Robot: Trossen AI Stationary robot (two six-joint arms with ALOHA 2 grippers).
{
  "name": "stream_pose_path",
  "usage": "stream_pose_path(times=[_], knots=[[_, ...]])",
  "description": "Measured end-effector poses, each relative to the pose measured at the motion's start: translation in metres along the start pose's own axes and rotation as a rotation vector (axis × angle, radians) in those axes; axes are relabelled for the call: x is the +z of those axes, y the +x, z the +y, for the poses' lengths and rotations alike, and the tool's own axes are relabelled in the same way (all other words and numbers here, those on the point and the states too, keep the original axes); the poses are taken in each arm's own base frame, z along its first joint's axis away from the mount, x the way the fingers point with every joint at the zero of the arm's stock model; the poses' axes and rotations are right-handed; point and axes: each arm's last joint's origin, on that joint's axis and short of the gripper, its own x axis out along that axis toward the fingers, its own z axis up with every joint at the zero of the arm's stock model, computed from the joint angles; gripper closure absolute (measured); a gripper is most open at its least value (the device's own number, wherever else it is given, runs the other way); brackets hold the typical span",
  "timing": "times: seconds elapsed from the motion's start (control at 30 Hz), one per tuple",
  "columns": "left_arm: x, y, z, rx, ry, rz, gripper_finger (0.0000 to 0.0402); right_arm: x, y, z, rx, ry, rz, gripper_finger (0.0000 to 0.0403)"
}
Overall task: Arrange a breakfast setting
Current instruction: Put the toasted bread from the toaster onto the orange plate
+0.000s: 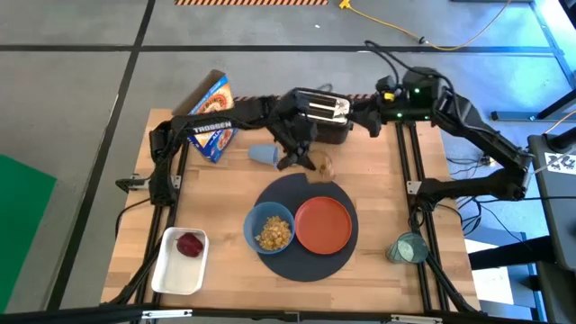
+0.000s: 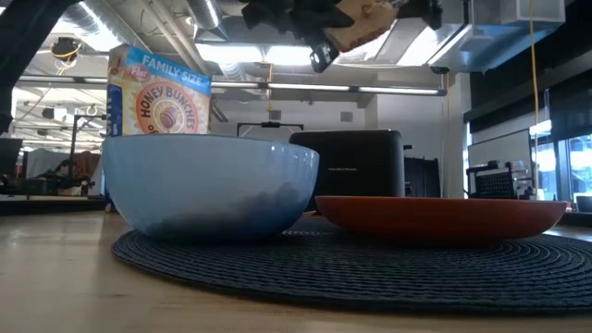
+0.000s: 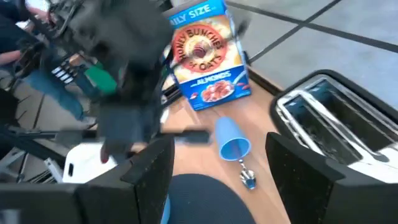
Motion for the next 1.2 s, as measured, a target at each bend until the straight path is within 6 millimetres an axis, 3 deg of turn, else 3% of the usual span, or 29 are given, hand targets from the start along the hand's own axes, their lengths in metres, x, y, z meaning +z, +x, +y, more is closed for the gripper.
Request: stream_pose_path(times=[0.3,0.6,0.87,1.2], knots=[[-0.037,0.066,-0.015,0.072,-0.123,0.041,0.0384,-0.008,-0.015,0.004,0.06,-0.058,0.06,0.0162],[-0.08,0.112,-0.031,0.135,-0.257,0.046,0.0384,-0.015,-0.018,0.006,0.157,-0.125,0.134,0.0162],[-0.108,0.129,-0.041,0.23,-0.299,0.106,0.0384,-0.017,-0.026,0.008,0.156,-0.093,0.134,0.0162],[-0.117,0.137,-0.02,0.288,-0.307,0.078,0.0384,-0.012,-0.037,0.013,0.151,-0.015,0.048,0.0162]])
